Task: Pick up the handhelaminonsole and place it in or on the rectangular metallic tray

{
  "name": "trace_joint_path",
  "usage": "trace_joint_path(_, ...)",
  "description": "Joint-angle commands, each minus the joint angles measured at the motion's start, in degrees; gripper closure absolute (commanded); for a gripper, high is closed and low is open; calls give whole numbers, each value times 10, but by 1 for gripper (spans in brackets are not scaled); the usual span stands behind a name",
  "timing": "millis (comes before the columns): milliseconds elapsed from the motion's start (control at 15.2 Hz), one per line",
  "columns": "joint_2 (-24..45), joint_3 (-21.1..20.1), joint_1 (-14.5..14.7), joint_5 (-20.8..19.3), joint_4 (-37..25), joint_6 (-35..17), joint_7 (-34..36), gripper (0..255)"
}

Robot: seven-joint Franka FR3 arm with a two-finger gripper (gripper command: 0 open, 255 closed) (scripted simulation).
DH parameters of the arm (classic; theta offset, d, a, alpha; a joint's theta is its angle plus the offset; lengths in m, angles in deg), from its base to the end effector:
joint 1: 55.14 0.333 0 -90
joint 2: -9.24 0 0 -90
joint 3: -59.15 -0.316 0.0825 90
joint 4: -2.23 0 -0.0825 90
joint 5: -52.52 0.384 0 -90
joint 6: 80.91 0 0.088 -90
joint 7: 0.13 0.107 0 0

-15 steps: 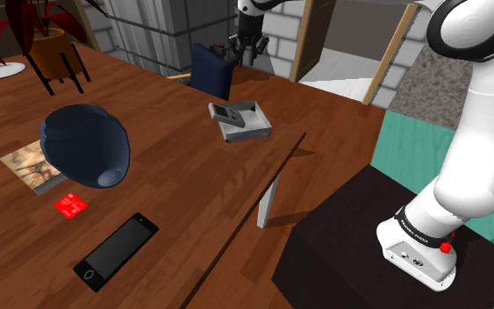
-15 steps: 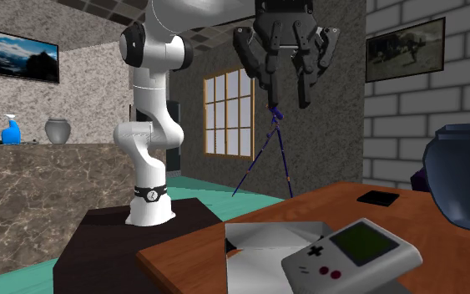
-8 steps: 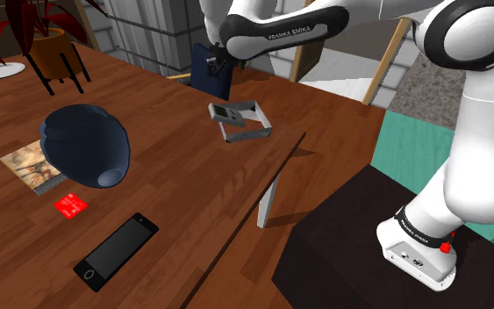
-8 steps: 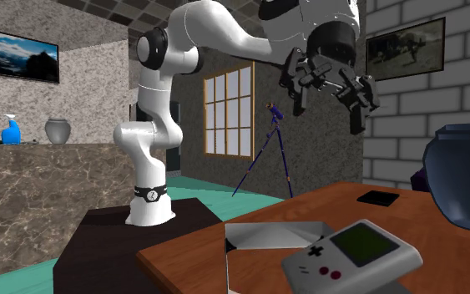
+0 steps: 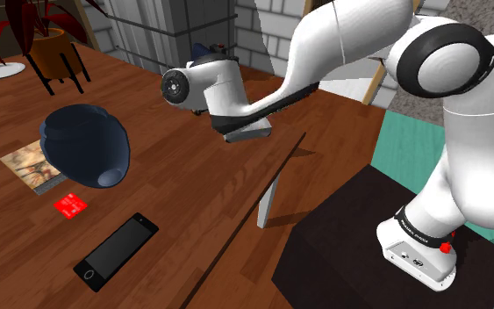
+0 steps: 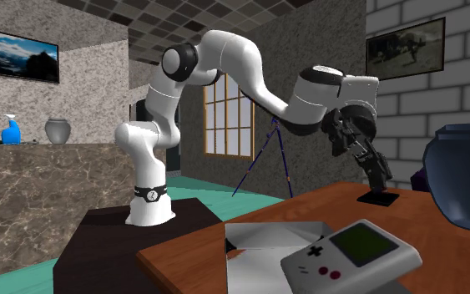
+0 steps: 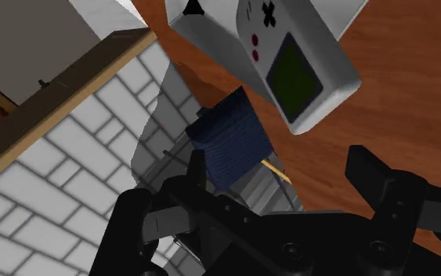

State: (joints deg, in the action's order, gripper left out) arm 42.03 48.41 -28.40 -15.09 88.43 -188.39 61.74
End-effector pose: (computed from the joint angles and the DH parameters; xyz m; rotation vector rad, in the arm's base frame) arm 0.6133 0.3527 0.3570 2.2670 0.0602 0.7942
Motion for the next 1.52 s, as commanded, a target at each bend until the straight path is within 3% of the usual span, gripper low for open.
trace_joint_path(0,33,19,39,-78,10,17,32,0)
trace_joint_path(264,108,62,98,-198,15,56,77,0)
trace_joint_path(792,127,76,74,-214,-5,24,74,0)
trace_joint_path(1254,127,76,74,-214,-5,24,74,0)
trace_joint_path(1320,127,76,74,-214,-5,24,74,255)
trace_joint_path(1452,127,76,74,-214,-5,24,74,255)
